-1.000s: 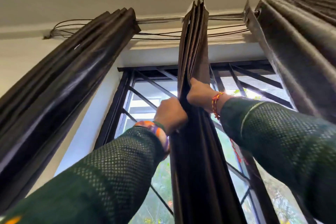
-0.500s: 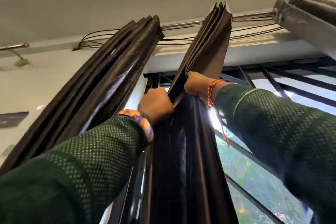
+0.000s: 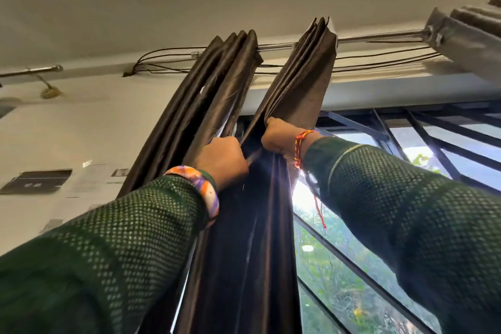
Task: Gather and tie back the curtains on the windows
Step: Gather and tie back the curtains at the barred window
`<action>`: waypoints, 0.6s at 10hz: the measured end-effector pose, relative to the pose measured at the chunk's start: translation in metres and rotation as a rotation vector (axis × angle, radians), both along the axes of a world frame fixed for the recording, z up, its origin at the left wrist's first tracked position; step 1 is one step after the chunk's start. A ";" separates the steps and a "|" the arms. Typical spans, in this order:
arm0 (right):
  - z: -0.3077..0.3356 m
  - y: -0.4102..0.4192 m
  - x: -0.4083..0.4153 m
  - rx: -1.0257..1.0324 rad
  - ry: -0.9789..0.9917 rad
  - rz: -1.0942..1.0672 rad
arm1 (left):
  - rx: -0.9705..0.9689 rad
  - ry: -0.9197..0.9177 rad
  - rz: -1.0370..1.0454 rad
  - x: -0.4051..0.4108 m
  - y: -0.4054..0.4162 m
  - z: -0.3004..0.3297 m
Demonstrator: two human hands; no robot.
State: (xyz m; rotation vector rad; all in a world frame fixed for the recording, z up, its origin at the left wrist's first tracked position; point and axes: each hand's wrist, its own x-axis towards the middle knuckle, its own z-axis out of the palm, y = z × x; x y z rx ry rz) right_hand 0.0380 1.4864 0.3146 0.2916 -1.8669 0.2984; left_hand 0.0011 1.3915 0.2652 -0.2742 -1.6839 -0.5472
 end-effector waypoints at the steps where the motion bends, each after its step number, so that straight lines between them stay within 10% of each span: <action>1: 0.001 -0.008 0.011 -0.001 -0.002 0.015 | -0.046 -0.008 -0.019 0.013 -0.006 0.000; 6: -0.049 0.038 0.075 -0.211 -0.172 -0.103 | -0.252 -0.315 -0.581 0.067 0.039 -0.061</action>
